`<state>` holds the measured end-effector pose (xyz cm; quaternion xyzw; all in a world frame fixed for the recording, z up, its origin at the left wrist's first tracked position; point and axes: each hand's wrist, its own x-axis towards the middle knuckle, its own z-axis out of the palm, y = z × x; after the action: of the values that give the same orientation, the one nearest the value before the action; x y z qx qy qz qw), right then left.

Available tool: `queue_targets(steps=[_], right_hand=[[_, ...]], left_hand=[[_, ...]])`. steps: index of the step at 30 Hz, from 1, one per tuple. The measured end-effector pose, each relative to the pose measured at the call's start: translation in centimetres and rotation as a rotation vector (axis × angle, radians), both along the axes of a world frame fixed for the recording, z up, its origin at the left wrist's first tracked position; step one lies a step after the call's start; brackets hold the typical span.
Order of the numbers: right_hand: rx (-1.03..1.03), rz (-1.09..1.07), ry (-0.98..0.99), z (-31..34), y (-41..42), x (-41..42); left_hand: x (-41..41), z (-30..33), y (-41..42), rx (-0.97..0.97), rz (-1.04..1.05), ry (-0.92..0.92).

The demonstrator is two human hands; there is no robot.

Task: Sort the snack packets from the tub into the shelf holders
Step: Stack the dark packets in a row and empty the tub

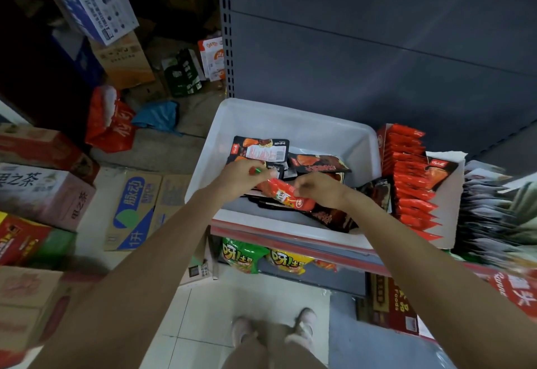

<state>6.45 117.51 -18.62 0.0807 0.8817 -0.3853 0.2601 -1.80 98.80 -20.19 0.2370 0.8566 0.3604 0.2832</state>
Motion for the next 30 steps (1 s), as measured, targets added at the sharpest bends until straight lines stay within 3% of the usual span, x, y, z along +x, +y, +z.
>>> queue_targets(steps=[4, 7, 10, 17, 21, 24, 30], right_hand=[[-0.243, -0.307, -0.021, 2.4, 0.5, 1.2], [-0.438, -0.541, 0.103, 4.0, 1.5, 1.9], [-0.497, -0.614, 0.205, 5.0, 3.0, 2.9], [-0.436, -0.837, 0.596, 7.5, 9.0, 4.9], [-0.264, -0.898, 0.757, 9.7, 14.5, 6.2], [-0.108, -0.923, 0.906, 10.9, 18.2, 6.7], [0.130, -0.738, 0.896, 11.2, 21.6, 6.2]], left_hand=[[0.4, 1.3, 0.4, 0.202, 0.113, 0.052], [0.3, 1.8, 1.7, 0.262, 0.270, 0.069], [0.7, 2.7, 3.7, 0.334, 0.356, 0.045], [2.5, 4.2, 11.9, 0.376, 0.235, -0.037], [3.1, 4.7, 17.8, 0.205, 0.134, 0.123], [3.5, 5.4, 21.5, 0.101, 0.029, 0.128], [3.8, 5.7, 25.1, 0.024, -0.100, 0.196]])
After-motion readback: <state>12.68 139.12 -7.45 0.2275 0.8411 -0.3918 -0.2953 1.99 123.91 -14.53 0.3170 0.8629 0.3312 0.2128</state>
